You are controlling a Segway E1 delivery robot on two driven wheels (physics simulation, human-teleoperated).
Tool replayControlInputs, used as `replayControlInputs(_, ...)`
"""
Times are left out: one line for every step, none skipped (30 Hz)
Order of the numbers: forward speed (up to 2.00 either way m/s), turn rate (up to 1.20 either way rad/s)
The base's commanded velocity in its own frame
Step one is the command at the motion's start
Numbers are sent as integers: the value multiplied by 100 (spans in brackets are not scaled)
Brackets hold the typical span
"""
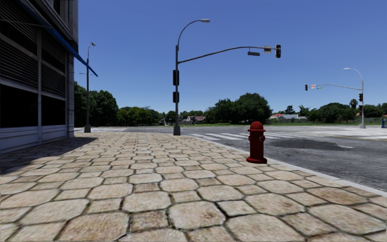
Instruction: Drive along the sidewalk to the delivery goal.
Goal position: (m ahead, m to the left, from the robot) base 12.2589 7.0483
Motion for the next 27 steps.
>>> replayControlInputs(200, 0)
replayControlInputs(200, 0)
replayControlInputs(200, 0)
replayControlInputs(200, 0)
replayControlInputs(200, 0)
replayControlInputs(200, 0)
replayControlInputs(200, 0)
replayControlInputs(200, 0)
replayControlInputs(200, 0)
replayControlInputs(200, 0)
replayControlInputs(200, 0)
replayControlInputs(200, 0)
replayControlInputs(200, 0)
replayControlInputs(200, 0)
replayControlInputs(200, 0)
replayControlInputs(200, 0)
replayControlInputs(200, 0)
replayControlInputs(200, 0)
replayControlInputs(200, 0)
replayControlInputs(200, 0)
replayControlInputs(200, 0)
replayControlInputs(200, 0)
replayControlInputs(200, 0)
replayControlInputs(200, 2)
replayControlInputs(200, 5)
replayControlInputs(200, 7)
replayControlInputs(200, 7)
